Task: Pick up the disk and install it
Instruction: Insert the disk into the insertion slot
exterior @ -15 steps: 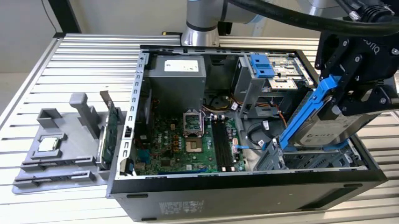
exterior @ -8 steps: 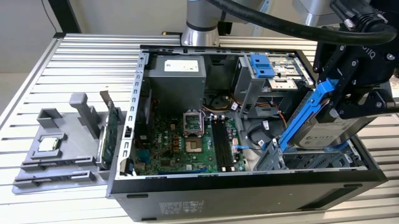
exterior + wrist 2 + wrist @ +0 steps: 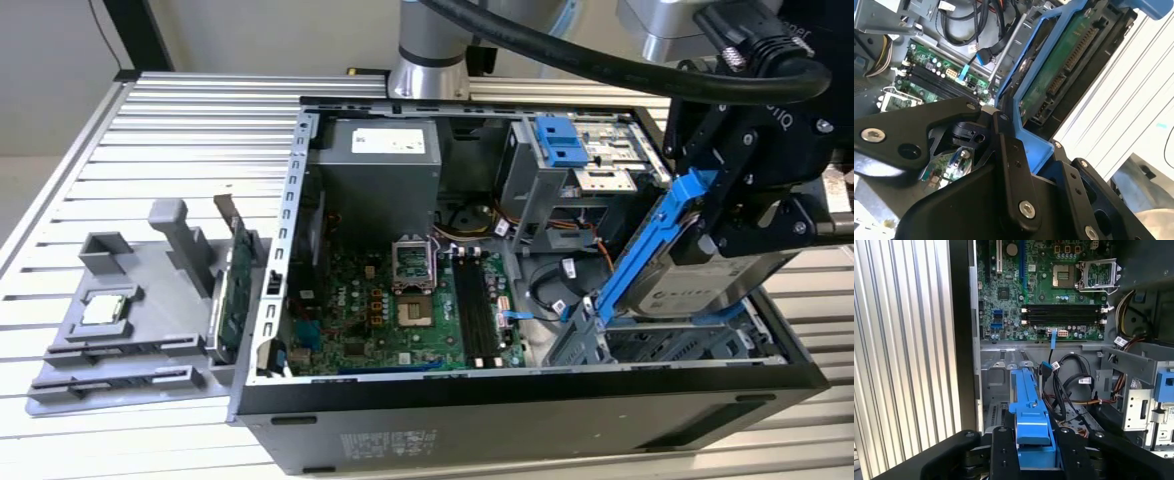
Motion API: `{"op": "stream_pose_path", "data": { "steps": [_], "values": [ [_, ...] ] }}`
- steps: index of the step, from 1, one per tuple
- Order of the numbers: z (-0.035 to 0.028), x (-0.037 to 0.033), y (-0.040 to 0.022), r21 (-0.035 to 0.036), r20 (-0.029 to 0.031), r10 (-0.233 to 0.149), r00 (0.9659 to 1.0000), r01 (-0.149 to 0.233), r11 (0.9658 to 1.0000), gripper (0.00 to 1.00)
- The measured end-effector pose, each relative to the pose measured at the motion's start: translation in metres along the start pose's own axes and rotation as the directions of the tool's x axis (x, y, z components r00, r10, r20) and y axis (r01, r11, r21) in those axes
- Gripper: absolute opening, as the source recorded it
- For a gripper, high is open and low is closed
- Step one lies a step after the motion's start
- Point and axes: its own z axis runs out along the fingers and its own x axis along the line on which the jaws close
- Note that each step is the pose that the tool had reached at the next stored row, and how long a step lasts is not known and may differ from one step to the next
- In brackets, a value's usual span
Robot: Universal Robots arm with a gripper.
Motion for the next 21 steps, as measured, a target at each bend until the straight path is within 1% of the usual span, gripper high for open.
{"op": "stream_pose_path", "data": {
  "steps": [8, 17, 19, 21],
  "values": [
    [0.0, -0.0018, 0.0001, -0.0001, -0.0001, 0.0, 1.0, 0.0, 1.0, 0.0],
    [0.0004, -0.0038, -0.0011, -0.0001, -0.0025, 0.0, 1.0, 0.0, 1.0, 0.0],
    [0.0014, -0.0039, -0.0012, 0.0, -0.004, 0.0, 1.0, 0.0, 1.0, 0.0],
    [0.004, -0.0038, -0.0009, 0.0, -0.0051, -0.001, 1.0, 0.001, 1.0, 0.0]
  ]
}}
